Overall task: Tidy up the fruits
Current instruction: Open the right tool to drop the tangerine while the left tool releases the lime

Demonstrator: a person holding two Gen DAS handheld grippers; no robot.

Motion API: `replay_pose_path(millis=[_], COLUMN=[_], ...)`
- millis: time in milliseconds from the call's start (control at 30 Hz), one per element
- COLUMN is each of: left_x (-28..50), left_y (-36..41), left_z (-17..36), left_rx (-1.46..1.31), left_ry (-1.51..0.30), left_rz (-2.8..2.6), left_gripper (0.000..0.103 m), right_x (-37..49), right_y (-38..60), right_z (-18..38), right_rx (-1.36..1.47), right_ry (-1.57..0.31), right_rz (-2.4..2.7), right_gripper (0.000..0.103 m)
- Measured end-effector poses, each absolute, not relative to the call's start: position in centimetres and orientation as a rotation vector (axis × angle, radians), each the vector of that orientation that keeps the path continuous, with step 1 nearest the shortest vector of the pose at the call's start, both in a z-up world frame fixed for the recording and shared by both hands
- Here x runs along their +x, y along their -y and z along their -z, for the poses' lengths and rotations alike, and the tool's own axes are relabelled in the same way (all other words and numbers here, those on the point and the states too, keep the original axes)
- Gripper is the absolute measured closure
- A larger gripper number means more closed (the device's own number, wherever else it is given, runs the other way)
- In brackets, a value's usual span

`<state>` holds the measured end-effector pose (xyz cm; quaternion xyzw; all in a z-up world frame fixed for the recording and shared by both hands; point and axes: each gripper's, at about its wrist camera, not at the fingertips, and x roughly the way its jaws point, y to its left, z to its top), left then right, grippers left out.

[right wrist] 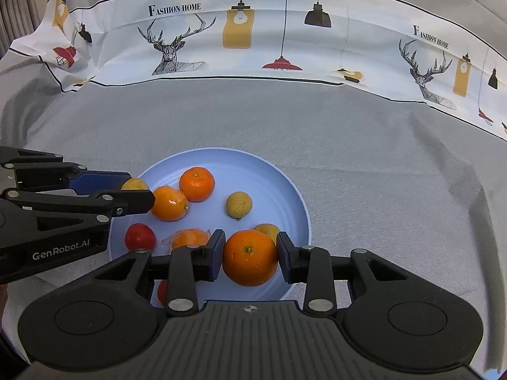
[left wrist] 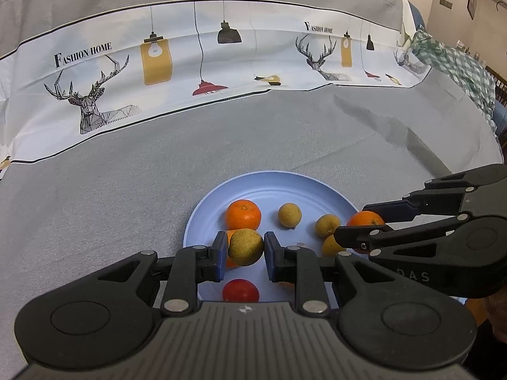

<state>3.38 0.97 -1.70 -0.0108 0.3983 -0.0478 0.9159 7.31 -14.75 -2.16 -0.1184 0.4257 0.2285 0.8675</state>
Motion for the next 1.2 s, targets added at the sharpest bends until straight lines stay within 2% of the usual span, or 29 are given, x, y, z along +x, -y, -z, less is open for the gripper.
replay_pose_path(millis=[467, 533, 633, 733, 800, 933, 1067, 1133, 1200], left_x=[3.5, 3.6, 3.5, 3.4, 3.2, 2.0, -0.1, -1.6, -3.0], left_y=[-1.1, -1.2, -1.5, -2.1, -2.4, -2.7, -2.4, -2.3, -2.2], left_z=[1.6, 1.6, 1.1, 0.6, 0.2, -1.0, -2.5, -3.6, -4.5], left_rx=[-0.031, -0.04, -0.05, -0.074, -0.082, -0.084, -0.033, -0.015, 0.004], left_ry=[-0.818, -0.822, -0.799, -0.779, -0.765, -0.709, -0.638, -0.578, -0.523], left_rz=[0.101, 0.107, 0.096, 0.082, 0.07, 0.051, 0.038, 0.031, 0.011], left_gripper=[0.076, 0.073, 0.06, 0.06, 0.058, 0.037, 0.027, 0.02, 0.018], right_x=[7.4, 7.4, 7.5, 7.5, 7.4, 7.1, 6.2, 5.6, 5.1], right_y=[14.6, 14.6, 14.8, 15.1, 15.2, 15.7, 17.0, 17.8, 18.9], right_z=[2.2, 2.2, 2.1, 1.9, 1.8, 0.9, -0.7, -1.5, -2.4], right_rx=[-0.246, -0.249, -0.247, -0.235, -0.239, -0.207, -0.142, -0.107, -0.06], right_ry=[-0.906, -0.903, -0.896, -0.893, -0.885, -0.851, -0.775, -0.74, -0.72], right_rz=[-0.477, -0.47, -0.449, -0.443, -0.43, -0.398, -0.349, -0.32, -0.296], right_gripper=[0.065, 0.065, 0.048, 0.042, 0.034, 0.019, 0.001, 0.001, 0.001])
